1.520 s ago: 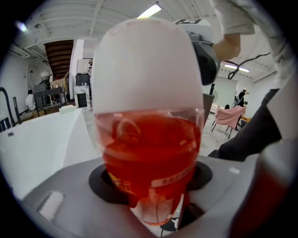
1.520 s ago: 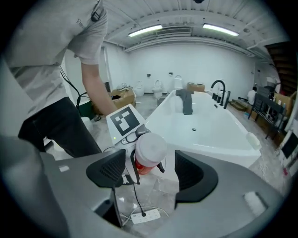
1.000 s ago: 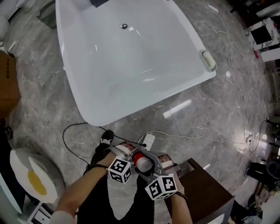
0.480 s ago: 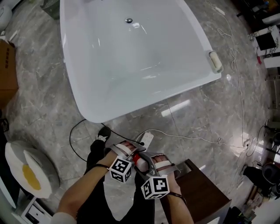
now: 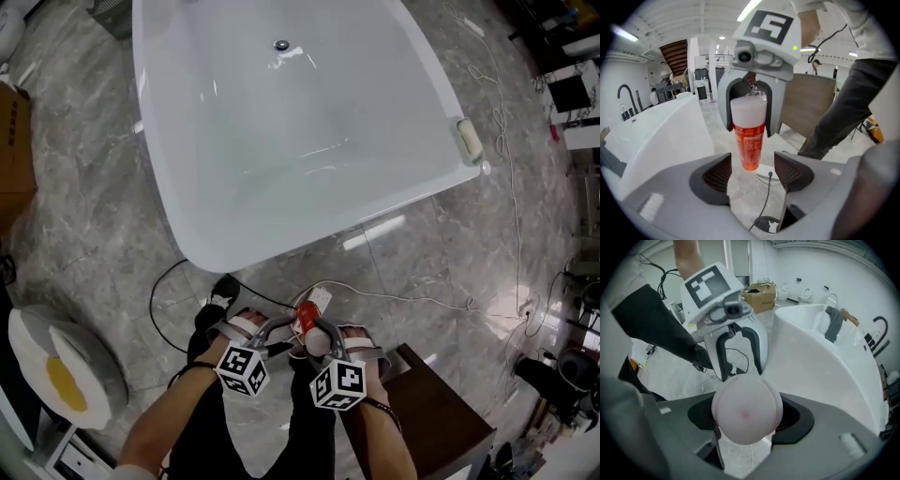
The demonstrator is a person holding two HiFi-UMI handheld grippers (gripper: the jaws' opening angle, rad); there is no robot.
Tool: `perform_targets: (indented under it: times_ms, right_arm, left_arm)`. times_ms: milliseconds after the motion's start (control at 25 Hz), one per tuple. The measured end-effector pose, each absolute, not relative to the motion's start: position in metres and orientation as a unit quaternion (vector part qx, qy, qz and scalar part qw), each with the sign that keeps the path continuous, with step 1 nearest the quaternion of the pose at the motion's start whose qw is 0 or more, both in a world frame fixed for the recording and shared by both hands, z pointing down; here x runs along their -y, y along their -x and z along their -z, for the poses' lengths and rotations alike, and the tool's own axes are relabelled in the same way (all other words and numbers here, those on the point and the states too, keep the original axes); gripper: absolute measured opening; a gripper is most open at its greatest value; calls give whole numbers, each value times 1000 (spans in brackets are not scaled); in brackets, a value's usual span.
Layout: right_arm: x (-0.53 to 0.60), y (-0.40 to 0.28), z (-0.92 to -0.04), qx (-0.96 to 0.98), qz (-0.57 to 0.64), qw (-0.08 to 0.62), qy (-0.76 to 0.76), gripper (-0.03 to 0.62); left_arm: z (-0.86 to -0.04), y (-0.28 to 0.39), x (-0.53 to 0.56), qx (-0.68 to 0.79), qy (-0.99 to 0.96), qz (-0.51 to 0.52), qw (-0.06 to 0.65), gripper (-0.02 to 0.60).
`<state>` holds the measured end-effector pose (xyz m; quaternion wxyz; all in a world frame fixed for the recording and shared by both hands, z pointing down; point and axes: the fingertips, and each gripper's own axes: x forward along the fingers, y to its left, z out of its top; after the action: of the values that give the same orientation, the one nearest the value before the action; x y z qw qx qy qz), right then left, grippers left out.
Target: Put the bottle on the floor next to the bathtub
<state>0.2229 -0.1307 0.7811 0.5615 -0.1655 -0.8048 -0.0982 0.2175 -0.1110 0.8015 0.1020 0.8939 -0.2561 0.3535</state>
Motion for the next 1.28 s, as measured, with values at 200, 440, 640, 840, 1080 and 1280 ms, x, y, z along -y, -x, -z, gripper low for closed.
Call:
perform_targets:
  times_ms: [200,440,640,840,1080,1280]
  right_arm:
    - [151,-227,-809,803,51,583,111,291]
    - [178,-229,-837,813,-46,581,3,291]
    - [196,-228,-858,811,-129,563,-97,291]
    - [200,-220,-882,807,-146,564,-96,291]
    - [202,-209,-913,801,-143,574,-92,291]
    - [209,-207,-943,797,-170,564,-131,291]
  left_arm:
    - [-792,-202,113,297,-888,-324,133,337]
    - [-778,-186,127,369,-866,-298,160,336]
    - [-767,-183,131,407,-852,-263,197,333]
    - [-762,-181,134,414,-848,-264,197,321]
    - [-759,-165,145,452,-836,-233,204,321]
    - [-788,-167,141,447,-843,-212,213,321]
